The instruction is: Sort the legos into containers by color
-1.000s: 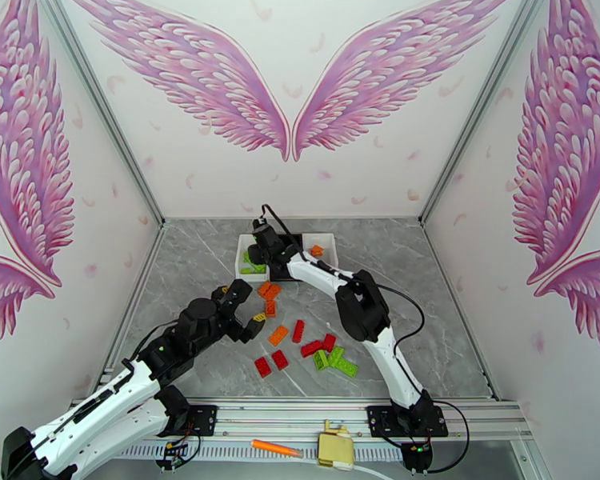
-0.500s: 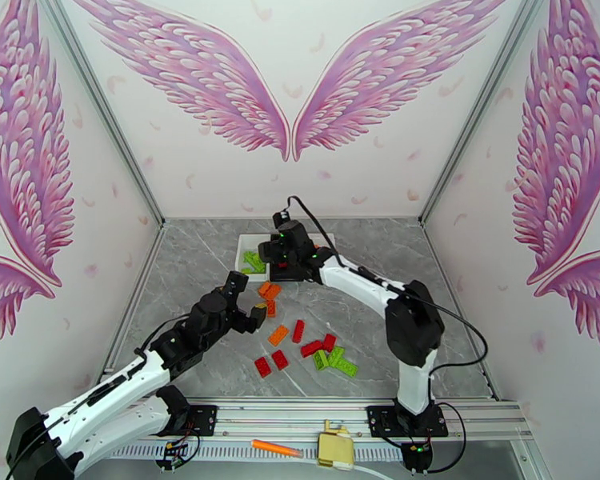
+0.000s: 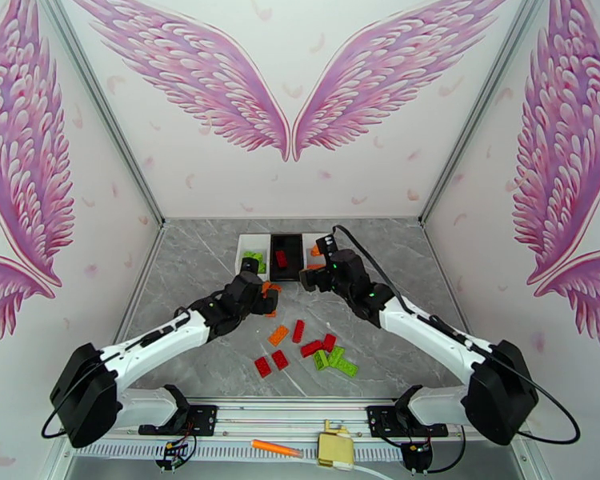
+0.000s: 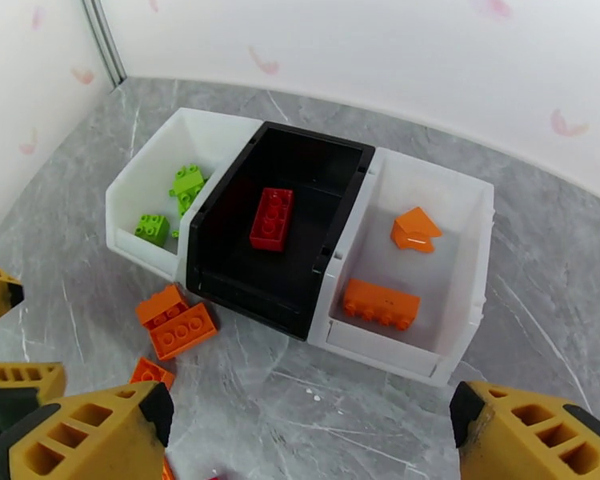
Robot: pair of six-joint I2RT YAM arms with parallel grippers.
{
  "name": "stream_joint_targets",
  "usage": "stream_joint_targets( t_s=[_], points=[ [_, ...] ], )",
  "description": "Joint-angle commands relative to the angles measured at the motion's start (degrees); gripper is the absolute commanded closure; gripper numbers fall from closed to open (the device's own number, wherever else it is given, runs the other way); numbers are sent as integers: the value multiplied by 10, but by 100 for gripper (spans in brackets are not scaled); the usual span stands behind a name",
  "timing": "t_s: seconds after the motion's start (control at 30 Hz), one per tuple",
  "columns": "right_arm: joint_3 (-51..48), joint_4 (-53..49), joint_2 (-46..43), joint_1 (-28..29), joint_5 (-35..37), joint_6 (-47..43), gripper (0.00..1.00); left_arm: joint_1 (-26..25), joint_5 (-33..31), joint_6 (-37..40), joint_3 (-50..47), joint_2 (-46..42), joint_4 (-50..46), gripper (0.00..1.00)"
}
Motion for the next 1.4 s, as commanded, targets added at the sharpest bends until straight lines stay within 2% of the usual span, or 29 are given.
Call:
stream_joint_targets(
  t_s=[0.0, 0.17, 0.33, 0.5, 0.73, 0.97, 1.23, 1.37],
  points=[
    [-21, -23, -48, 0, -10, -22, 3, -6, -8, -54, 47, 47, -71, 2],
    [-29, -35, -59, 0, -3, -28, 3, -8, 28, -98, 79, 115, -81, 9],
    [-27, -28, -41, -1, 6, -25, 3, -13, 37, -125, 98, 168, -84, 17],
    [-26, -16, -26, 0, -1, -17, 3, -12, 53, -131, 103, 203, -77, 27],
    [-22, -9, -9, -1, -13, -5, 3, -11, 57, -139, 115, 248, -78, 34],
    [-26, 3, -1, 0, -12, 0, 3, -5, 58, -139, 120, 260, -73, 49],
    [-30, 7, -10, 0, -9, 2, 3, 0, 58, -131, 109, 238, -57, 73],
    [-35, 10, -23, 0, 8, 13, 4, 0, 52, -113, 116, 214, -52, 73]
  ],
)
